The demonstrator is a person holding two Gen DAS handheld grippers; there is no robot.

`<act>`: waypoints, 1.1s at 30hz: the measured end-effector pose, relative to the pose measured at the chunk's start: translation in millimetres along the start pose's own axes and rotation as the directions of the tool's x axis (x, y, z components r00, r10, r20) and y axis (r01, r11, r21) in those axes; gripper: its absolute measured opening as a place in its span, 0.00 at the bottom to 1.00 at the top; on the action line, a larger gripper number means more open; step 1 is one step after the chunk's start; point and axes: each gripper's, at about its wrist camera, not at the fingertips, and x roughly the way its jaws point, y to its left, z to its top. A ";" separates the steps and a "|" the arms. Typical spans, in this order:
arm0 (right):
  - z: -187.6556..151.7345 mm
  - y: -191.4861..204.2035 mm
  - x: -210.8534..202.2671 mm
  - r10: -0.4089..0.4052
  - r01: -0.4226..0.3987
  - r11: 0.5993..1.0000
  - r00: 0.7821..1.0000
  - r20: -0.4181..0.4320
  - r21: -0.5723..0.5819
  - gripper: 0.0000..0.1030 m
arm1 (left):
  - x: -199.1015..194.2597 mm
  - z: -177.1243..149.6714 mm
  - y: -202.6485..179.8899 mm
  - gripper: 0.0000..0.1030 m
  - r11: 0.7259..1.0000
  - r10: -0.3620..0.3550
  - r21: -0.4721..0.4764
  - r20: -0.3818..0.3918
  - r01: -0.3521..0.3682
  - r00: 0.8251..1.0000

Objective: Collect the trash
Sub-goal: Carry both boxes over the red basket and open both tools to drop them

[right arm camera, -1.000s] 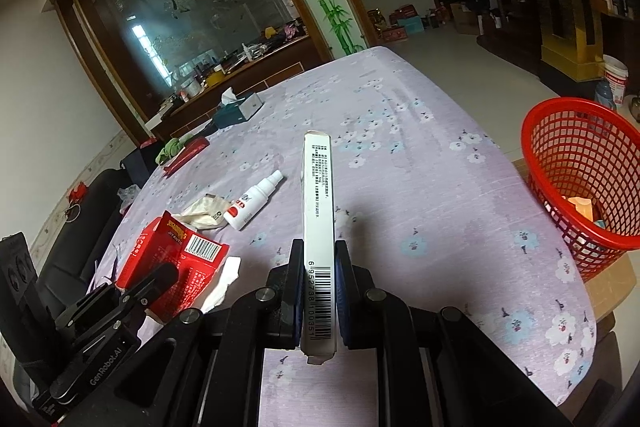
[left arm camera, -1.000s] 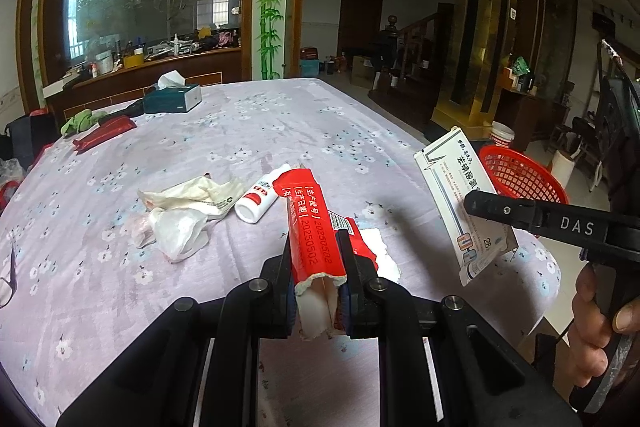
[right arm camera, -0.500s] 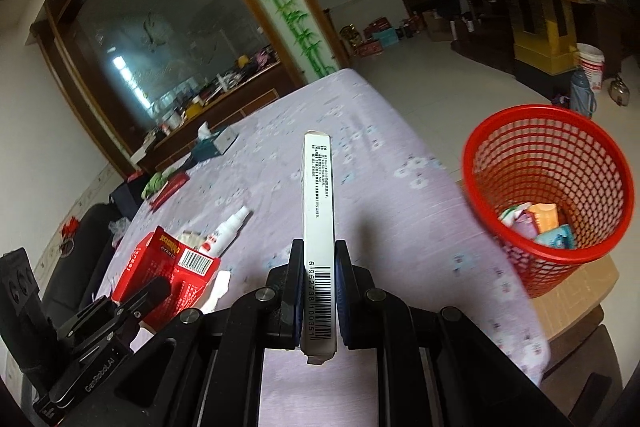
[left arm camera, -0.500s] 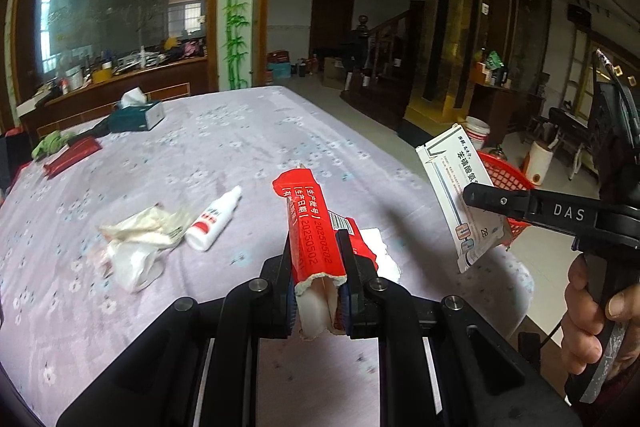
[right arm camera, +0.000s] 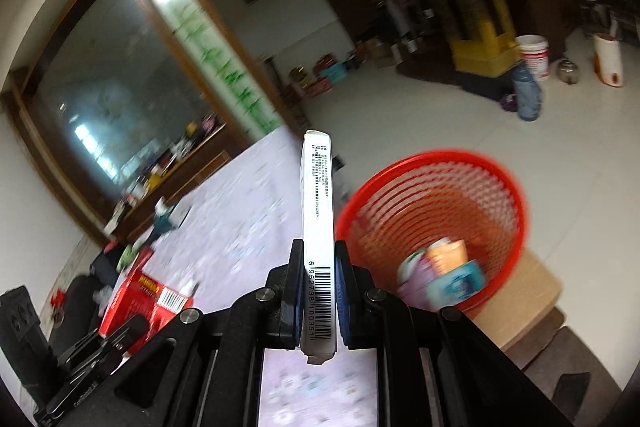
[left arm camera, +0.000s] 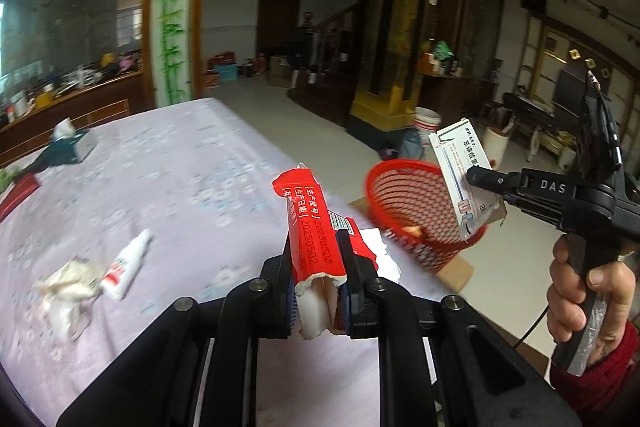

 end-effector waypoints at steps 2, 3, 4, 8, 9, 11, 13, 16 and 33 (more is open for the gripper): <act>10.3 -13.1 -4.5 -0.024 0.024 0.999 0.999 0.022 0.022 0.14 | 11.1 9.7 -12.6 0.15 0.999 -0.039 0.010 -0.005 0.039 0.999; 15.3 -19.6 -6.1 -0.038 0.037 0.999 0.999 0.031 0.033 0.14 | 16.0 13.2 -16.2 0.15 0.999 -0.051 0.013 -0.007 0.051 0.999; 19.2 -24.8 -7.1 -0.049 0.047 0.998 0.998 0.036 0.041 0.14 | 22.3 17.5 -22.4 0.15 0.998 -0.067 0.017 -0.011 0.067 0.998; 32.0 -39.3 -1.4 -0.081 0.080 0.996 0.996 0.031 0.051 0.15 | 56.5 34.9 -48.7 0.15 0.991 -0.132 0.029 -0.037 0.133 0.990; 34.3 -43.1 1.8 -0.091 0.090 0.994 0.995 0.026 0.055 0.15 | 66.3 38.2 -53.0 0.15 0.989 -0.147 0.024 -0.047 0.149 0.988; 37.6 -49.8 6.5 -0.100 0.099 0.993 0.995 0.017 0.065 0.15 | 83.2 42.7 -63.1 0.15 0.987 -0.156 0.025 -0.065 0.158 0.986; 40.1 -56.4 11.9 -0.118 0.116 0.991 0.993 0.013 0.071 0.15 | 100.3 45.6 -73.8 0.16 0.986 -0.160 0.032 -0.081 0.163 0.984; 44.4 -67.1 25.3 -0.151 0.150 0.986 0.989 0.007 0.076 0.16 | 131.1 47.4 -88.7 0.19 0.983 -0.172 0.052 -0.099 0.178 0.980; 28.5 -55.8 -5.9 -0.094 0.093 0.993 0.995 0.012 0.076 0.35 | 78.2 12.4 -62.4 0.53 0.991 -0.125 0.032 -0.082 0.128 0.989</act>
